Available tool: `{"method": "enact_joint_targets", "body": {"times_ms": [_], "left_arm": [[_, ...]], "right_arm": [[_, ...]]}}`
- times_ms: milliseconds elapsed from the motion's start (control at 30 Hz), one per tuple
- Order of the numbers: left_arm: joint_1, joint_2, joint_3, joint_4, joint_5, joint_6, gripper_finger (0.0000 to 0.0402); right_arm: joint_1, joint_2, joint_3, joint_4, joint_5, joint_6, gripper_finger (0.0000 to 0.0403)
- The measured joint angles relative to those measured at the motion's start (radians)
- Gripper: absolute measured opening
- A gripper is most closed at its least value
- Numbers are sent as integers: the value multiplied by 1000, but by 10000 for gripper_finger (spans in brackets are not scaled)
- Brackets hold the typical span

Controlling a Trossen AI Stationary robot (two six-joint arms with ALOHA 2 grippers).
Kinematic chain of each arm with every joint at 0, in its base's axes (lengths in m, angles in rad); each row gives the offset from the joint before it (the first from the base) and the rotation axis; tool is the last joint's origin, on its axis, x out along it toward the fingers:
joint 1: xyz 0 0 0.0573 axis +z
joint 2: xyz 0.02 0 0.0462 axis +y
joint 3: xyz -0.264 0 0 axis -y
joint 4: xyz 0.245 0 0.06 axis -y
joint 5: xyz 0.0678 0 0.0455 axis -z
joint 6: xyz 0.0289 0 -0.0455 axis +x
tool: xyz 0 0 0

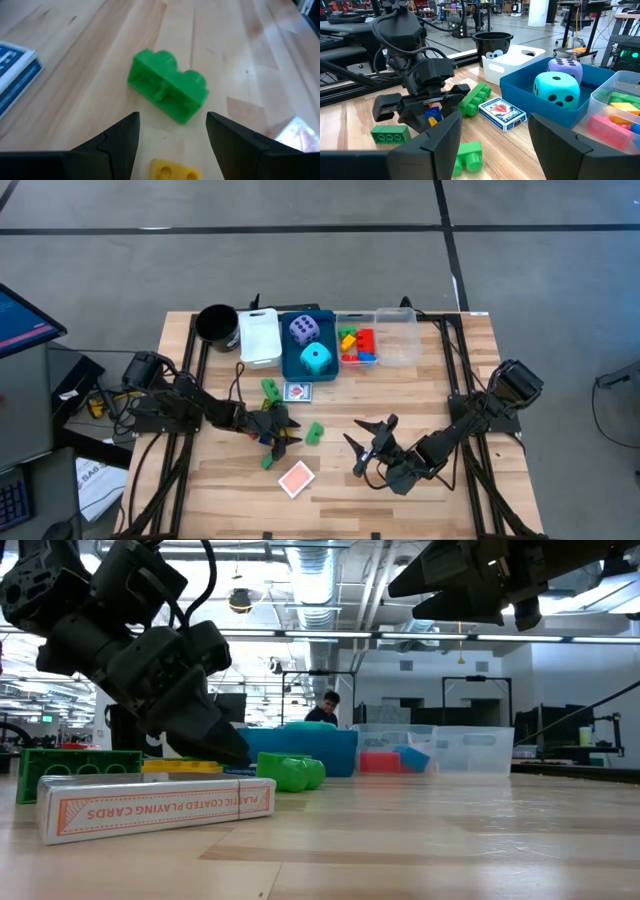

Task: Pick & Place Toys
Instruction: Put the green 2 stud game piece into the left transparent bin

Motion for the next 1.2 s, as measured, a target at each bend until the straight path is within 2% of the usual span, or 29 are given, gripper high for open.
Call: {"method": "enact_joint_targets", "body": {"times_ms": [133, 433, 633, 767, 1033, 1200], "left_arm": [[0, 22, 25, -2, 3, 14, 223], [-1, 162, 109, 17, 8, 36, 223], [-1, 174, 135, 8, 7, 13, 214], [0, 174, 138, 3, 8, 11, 169], [0, 177, 137, 1, 17, 8, 13], [0, 177, 137, 2, 17, 8, 3]], "right_arm": [[0, 0, 0, 0, 0, 0, 226], [2, 0, 0, 1, -3, 0, 226], [2, 0, 0, 1, -3, 0, 226], [2, 0, 0, 1, -3, 0, 226], [2, 0, 0, 0, -3, 0, 226], [2, 0, 0, 0, -3, 0, 226]]}}
